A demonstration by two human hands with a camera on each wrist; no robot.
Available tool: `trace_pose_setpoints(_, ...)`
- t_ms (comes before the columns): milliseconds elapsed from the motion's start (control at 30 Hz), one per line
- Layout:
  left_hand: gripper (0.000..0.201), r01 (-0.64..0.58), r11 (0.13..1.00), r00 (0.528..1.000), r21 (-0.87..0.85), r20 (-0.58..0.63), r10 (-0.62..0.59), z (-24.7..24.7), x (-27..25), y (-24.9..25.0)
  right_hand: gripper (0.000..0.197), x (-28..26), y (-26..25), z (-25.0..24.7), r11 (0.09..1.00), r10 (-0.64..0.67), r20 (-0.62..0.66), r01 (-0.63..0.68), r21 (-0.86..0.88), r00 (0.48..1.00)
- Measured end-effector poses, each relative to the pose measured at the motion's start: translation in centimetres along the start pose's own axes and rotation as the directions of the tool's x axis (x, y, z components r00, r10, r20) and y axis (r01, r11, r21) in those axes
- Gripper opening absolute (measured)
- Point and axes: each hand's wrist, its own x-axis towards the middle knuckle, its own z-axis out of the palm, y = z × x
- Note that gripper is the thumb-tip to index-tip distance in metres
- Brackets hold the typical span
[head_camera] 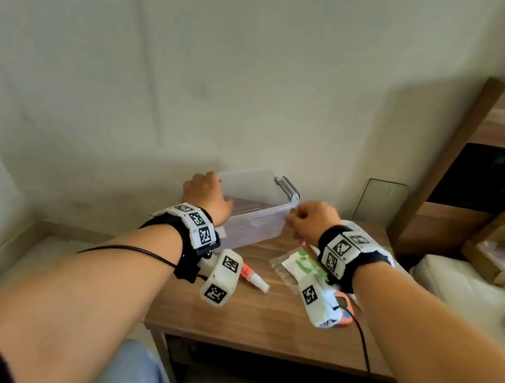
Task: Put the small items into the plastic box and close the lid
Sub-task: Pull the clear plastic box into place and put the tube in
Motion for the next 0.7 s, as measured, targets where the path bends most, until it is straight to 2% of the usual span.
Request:
trace_pose_setpoints(133, 0.071, 0.167, 0.986, 0.985, 0.019, 0.035, -0.167, 0.8, 0.0, -1.9, 0.029, -0.3, 0.7, 3.2, 0.994, 0.044, 0.107, -0.033, -0.101, 0.993)
trace_pose_setpoints(367, 0.078, 0.326, 0.919, 0.941, -0.221, 0.172, -0.292, 3.3, 2.3, -3.8, 0.020, 1.7, 0.0, 8.7, 0.974, 0.073, 0.272, -0.010, -0.225, 0.960)
trace_pose_setpoints(500, 0.067, 0.427, 0.851, 0.904, -0.304, 0.175, -0.391, 4.2, 2.9, -3.7, 0.032, 2.5, -0.1, 10.4, 0.973, 0.081, 0.341, 0.001, -0.232, 0.937)
trace_pose_setpoints(600, 0.073, 0.518, 0.793, 0.855, -0.320, 0.231, -0.465, 5.2, 3.1, -4.3, 0.044, 2.6, 0.3, 11.4, 0.952, 0.084, 0.397, 0.043, -0.302, 0.914)
trace_pose_setpoints(700, 0.079, 0.553, 0.762, 0.830, -0.338, 0.309, -0.465, 6.2, 3.7, -4.7, 0.042, 2.7, 0.6, 12.0, 0.940, 0.071, 0.423, 0.081, -0.331, 0.903)
